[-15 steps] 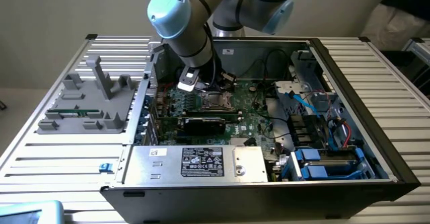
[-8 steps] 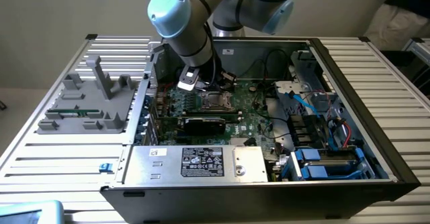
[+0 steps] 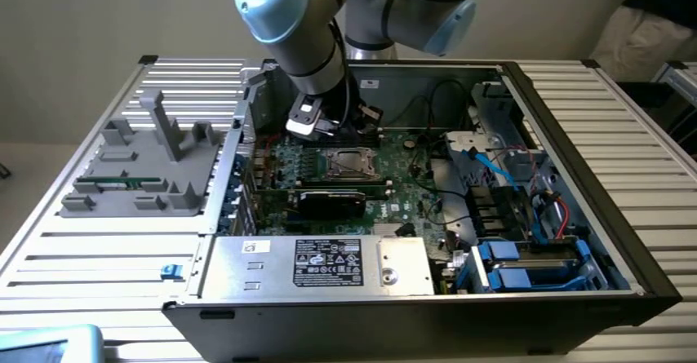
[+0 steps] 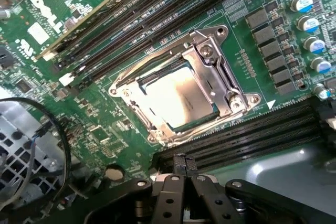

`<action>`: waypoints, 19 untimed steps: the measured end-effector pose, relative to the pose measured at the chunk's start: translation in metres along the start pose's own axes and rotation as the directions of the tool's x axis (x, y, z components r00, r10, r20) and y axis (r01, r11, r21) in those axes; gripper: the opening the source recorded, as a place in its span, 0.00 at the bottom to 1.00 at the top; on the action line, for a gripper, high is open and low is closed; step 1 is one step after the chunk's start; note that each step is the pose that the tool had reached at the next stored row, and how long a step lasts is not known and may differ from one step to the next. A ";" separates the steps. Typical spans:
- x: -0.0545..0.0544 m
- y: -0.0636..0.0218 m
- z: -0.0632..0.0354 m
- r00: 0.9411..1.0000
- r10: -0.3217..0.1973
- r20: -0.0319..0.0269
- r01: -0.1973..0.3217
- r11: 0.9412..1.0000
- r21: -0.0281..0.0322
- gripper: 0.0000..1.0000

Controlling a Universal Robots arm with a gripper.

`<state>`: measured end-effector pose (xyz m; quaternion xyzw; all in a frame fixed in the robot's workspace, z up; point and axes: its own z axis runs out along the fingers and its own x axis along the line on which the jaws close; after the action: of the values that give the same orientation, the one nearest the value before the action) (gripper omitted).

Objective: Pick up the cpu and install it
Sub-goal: 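Install the first cpu locking lever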

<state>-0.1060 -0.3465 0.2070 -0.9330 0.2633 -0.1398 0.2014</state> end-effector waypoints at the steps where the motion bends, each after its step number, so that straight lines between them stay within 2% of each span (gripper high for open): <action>1: 0.001 -0.0020 -0.0042 1.000 0.000 0.000 0.000 1.000 0.000 0.11; 5: 0.002 -0.0088 -0.0195 1.000 0.001 0.001 -0.001 1.000 -0.001 0.11; 7: 0.002 -0.0110 -0.0246 1.000 0.001 0.004 -0.001 1.000 -0.003 0.11; 9: 0.002 -0.0120 -0.0277 1.000 0.004 0.010 -0.004 1.000 -0.007 0.11; 10: 0.002 -0.0120 -0.0281 1.000 0.006 0.016 -0.006 1.000 -0.011 0.11; 11: 0.001 -0.0117 -0.0284 1.000 0.010 0.025 -0.010 1.000 -0.017 0.11; 12: 0.001 -0.0115 -0.0286 0.999 0.015 0.038 -0.014 1.000 -0.027 0.11; 15: 0.000 -0.0111 -0.0290 0.997 0.031 0.075 -0.026 0.998 -0.061 0.11; 16: 0.000 -0.0111 -0.0290 0.996 0.034 0.082 -0.028 0.997 -0.071 0.11; 17: 0.000 -0.0112 -0.0293 0.996 0.034 0.085 -0.028 0.996 -0.080 0.11; 19: 0.000 -0.0123 -0.0316 0.996 0.032 0.083 -0.025 0.995 -0.093 0.11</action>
<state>-0.1120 -0.3466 0.2404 -0.9425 0.2740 -0.0851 0.1712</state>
